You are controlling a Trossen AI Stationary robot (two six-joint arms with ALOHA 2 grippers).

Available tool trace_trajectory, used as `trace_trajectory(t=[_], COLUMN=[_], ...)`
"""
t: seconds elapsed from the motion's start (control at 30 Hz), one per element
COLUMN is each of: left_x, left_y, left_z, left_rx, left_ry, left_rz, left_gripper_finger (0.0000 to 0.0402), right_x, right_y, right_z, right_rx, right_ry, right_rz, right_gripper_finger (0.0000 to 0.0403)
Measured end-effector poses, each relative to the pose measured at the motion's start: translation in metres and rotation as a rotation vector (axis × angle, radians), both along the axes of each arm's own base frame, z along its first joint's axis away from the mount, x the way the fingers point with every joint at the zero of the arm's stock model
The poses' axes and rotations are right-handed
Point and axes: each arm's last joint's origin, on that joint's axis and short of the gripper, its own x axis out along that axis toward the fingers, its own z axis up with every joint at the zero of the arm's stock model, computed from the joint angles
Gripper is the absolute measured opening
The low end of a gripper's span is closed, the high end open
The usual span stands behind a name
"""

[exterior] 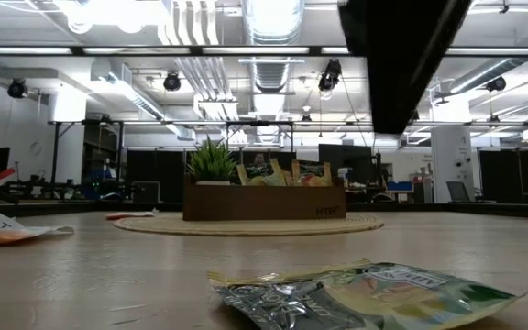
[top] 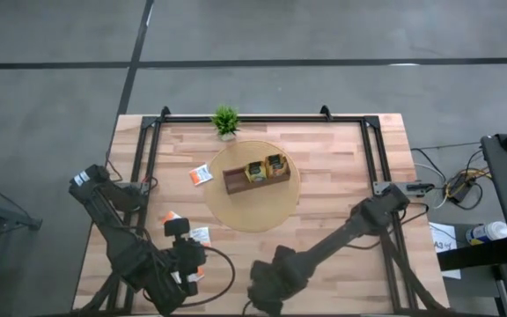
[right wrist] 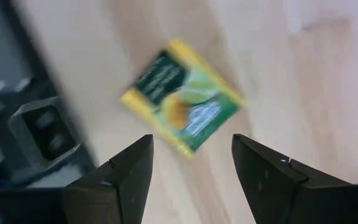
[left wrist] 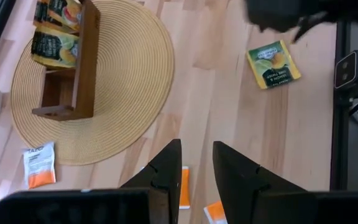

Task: Pick & Place Tea
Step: Put the yellow tea bag into the middle section of the wooden organizer

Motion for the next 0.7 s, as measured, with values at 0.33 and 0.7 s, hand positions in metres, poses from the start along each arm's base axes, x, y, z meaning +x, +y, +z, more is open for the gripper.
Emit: trace_trajectory(t=[0.33, 0.7], left_x=[-0.001, -0.002], left_y=[0.001, 0.002], left_z=[0.000, 0.001], left_rx=[0.024, 0.027], left_ry=[0.012, 0.013], left_rz=[-0.021, -0.021], left_gripper_finger=[0.0088, 0.0088], right_x=[0.006, 0.002], right_y=[-0.016, -0.016], right_z=[-0.013, -0.044], right_rx=[-0.007, 0.059], right_ry=[0.049, 0.102], right_rz=[-0.167, -0.207], right_gripper_finger=[0.0217, 0.0217])
